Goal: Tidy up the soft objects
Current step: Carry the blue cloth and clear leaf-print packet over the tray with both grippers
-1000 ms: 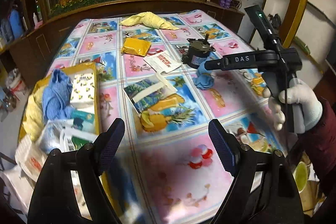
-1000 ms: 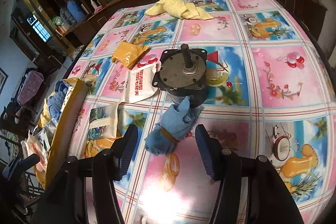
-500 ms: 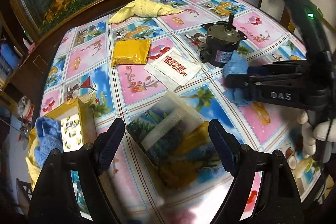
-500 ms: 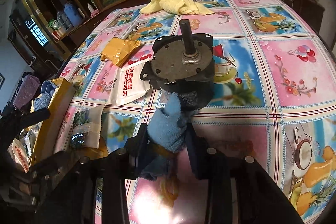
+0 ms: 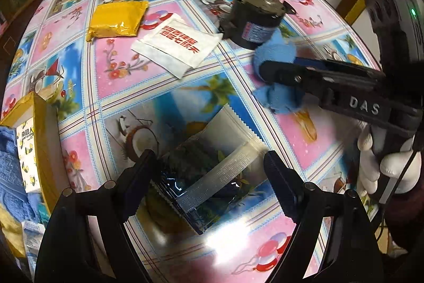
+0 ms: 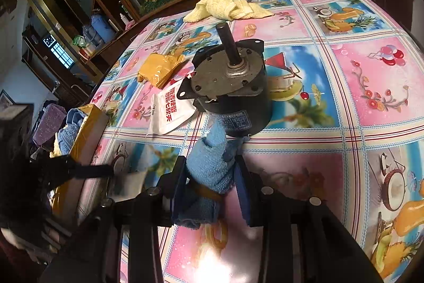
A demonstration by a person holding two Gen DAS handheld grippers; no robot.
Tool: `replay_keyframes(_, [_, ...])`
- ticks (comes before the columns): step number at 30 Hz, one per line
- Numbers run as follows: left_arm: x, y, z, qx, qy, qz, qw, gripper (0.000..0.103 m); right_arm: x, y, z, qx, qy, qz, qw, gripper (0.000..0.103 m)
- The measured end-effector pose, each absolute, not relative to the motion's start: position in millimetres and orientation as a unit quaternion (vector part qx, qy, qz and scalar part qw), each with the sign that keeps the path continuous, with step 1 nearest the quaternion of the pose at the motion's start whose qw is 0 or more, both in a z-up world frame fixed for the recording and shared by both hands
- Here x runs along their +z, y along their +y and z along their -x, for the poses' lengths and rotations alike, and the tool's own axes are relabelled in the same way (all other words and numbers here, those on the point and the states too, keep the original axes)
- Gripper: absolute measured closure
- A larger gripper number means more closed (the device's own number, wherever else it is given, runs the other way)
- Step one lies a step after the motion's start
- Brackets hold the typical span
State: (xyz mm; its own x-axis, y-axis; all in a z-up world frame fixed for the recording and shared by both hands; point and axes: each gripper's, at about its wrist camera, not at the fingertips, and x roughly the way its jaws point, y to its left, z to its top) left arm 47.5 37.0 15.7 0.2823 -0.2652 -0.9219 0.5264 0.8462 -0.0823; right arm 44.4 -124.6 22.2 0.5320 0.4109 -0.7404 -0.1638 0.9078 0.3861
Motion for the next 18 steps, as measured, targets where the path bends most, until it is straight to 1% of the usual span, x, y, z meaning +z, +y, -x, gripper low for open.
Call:
replay_keyframes(5, [14,21,-24,-0.247,0.496,-0.19,0.81,0.017,21,-125,-44,0.166,0.454,-0.142,0.864,0.068])
replay_keyframes(11, [8,12,-9,-0.269,0.463,-0.252,0.806,0.015,21,-125,-44,0.164,0.453,-0.135,0.866,0.067])
replay_keyframes(15, [8,15,-11,-0.286,0.493,-0.224,0.791,0.015,21,-125,-45,0.165,0.453,-0.14,0.865,0.067])
replay_keyframes(18, [11,17,-13,-0.281,0.539,-0.167,0.776,0.015,21,-125,-45,0.164,0.453,-0.139,0.865,0.067])
